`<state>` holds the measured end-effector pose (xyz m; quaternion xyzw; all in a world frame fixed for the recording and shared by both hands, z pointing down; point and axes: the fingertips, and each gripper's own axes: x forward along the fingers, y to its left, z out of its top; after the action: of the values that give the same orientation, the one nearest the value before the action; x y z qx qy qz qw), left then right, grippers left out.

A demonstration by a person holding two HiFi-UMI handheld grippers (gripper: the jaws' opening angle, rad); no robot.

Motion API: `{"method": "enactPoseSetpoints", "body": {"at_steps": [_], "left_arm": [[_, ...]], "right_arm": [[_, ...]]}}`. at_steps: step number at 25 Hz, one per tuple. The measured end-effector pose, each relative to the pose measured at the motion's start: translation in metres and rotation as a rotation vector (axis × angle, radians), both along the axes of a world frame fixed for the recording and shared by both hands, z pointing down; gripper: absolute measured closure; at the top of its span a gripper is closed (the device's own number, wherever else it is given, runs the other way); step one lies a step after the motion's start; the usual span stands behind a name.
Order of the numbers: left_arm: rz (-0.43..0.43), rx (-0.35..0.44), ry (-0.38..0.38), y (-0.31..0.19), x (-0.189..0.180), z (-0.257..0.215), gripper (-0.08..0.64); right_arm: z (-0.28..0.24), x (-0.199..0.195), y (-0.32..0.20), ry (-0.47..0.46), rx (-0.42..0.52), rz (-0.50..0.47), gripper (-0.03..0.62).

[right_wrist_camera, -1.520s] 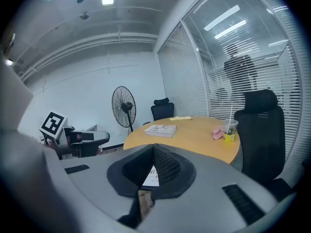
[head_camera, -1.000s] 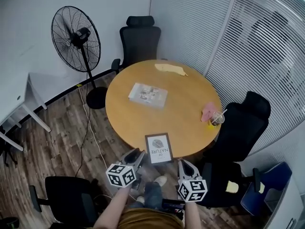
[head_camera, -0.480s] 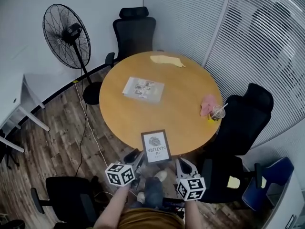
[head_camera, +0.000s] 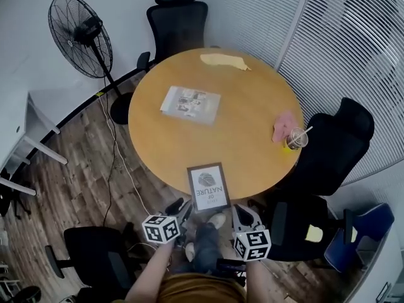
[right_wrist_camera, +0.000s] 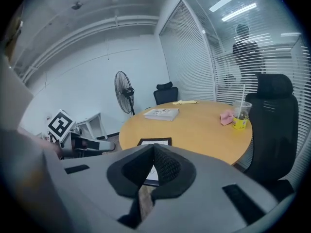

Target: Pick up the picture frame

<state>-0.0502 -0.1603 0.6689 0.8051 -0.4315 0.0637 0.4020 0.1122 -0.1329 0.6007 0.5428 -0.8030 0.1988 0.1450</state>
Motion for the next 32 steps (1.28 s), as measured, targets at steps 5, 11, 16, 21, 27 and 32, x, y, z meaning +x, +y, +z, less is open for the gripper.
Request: {"method": "enactPoseSetpoints", "body": {"at_steps": [5, 11, 16, 21, 27, 32], "left_arm": [[0.011, -0.108, 0.032, 0.002, 0.007, 0.031, 0.388], [-0.013, -0.212, 0.087, -0.002, 0.013, 0.057, 0.375], [0.0, -0.281, 0.13, -0.005, 0.025, 0.075, 0.367], [0.004, -0.352, 0.151, -0.006, 0.03, 0.095, 0.354], [0.031, -0.427, 0.245, -0.007, 0.047, 0.103, 0.344], [0.023, -0.465, 0.304, -0.007, 0.049, 0.111, 0.325]], "right_arm": [[0.013, 0.001, -0.008, 0.016, -0.036, -0.023, 0.58], [0.039, 0.002, -0.016, 0.11, -0.093, -0.091, 0.58], [0.053, 0.006, -0.021, 0.098, -0.133, -0.119, 0.58], [0.065, 0.013, -0.029, 0.098, -0.163, -0.12, 0.58], [0.077, 0.018, -0.038, 0.112, -0.196, -0.139, 0.58], [0.081, 0.014, -0.043, 0.086, -0.199, -0.154, 0.58]]}}
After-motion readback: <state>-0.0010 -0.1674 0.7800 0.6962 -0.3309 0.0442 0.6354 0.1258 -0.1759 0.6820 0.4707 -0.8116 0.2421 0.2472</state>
